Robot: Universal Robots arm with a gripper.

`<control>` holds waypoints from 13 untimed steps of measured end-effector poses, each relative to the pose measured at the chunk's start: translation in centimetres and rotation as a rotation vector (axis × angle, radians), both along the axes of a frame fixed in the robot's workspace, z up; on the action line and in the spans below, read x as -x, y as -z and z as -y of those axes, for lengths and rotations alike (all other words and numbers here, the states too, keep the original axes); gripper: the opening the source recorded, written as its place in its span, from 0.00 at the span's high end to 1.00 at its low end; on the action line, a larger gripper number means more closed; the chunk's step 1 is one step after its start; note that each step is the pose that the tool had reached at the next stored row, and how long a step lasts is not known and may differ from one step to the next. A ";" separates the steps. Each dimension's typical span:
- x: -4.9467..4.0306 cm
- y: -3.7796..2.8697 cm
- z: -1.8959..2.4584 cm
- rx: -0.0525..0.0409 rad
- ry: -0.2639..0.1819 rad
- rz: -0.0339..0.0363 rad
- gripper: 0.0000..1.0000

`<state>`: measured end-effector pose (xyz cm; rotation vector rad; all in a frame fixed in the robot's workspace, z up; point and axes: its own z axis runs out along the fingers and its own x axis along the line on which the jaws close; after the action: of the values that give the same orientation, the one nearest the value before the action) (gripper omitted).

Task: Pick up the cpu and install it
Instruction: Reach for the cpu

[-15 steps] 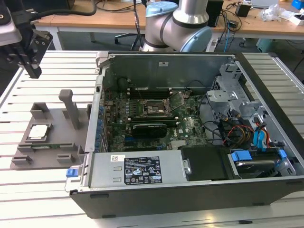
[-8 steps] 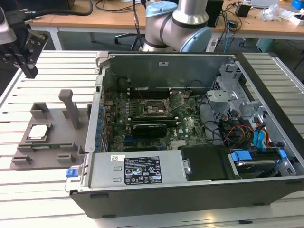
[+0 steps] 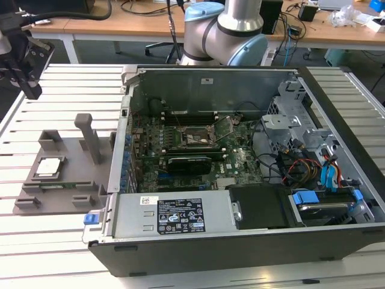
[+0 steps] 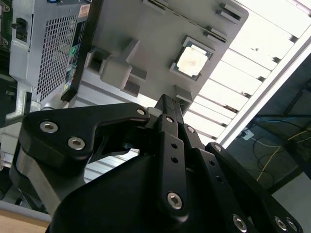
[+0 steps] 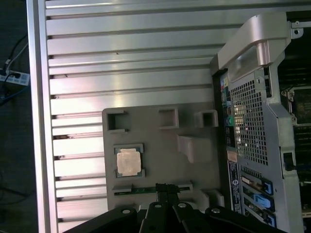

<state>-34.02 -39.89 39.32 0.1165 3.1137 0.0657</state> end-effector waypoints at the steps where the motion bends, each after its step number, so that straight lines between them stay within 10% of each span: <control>1: 0.08 0.00 0.00 0.0000 0.000 0.0000 0.89; 13: 1.64 0.00 0.00 0.0000 0.000 -0.0001 0.89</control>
<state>-35.67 -39.88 39.33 0.1166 3.1138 0.0656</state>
